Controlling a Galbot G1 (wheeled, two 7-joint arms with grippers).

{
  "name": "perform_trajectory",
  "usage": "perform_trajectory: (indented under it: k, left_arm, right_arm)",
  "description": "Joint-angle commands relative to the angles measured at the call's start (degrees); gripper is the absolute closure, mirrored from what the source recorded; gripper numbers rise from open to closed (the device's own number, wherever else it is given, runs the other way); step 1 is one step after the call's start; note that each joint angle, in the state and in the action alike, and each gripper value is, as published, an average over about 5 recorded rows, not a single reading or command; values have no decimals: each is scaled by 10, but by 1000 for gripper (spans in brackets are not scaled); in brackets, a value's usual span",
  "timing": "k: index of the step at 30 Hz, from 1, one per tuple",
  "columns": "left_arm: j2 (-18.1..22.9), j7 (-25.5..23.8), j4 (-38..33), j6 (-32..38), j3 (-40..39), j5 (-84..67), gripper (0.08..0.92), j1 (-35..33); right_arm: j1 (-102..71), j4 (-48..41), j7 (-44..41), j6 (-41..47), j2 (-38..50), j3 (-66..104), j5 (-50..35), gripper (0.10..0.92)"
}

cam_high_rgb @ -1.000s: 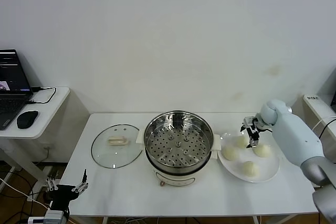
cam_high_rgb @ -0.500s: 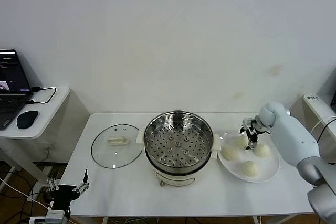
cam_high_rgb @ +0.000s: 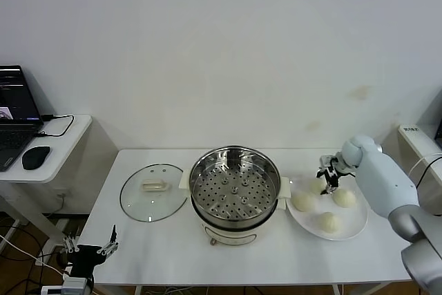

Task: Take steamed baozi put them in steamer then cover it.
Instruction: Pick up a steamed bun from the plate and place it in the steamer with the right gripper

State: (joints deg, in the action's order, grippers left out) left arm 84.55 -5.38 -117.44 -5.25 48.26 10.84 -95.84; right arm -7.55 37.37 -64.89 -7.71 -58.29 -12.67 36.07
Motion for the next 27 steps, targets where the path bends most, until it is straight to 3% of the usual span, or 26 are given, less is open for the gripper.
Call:
perform_trajectory:
  k: [1, 8, 18, 23, 27]
  left_arm:
    - [0, 0, 0, 0, -1, 0, 177, -1]
    - [1, 1, -9, -1, -3, 0, 177, -2]
    - [-5, 4, -16, -17, -6, 8, 177, -1]
    - [-23, 3, -25, -29, 2, 8, 177, -7]
    - [-35, 8, -20, -30, 16, 3, 177, -9]
  right_arm:
    - [-1, -3, 1, -1, -1, 1, -4, 490]
    - [19, 73, -26, 21, 53, -24, -68, 499]
    - [148, 217, -94, 71, 112, -136, -243, 499]
    - [268, 199, -144, 43, 68, -236, -342, 499]
    - [337, 143, -173, -49, -6, -285, -369, 495]
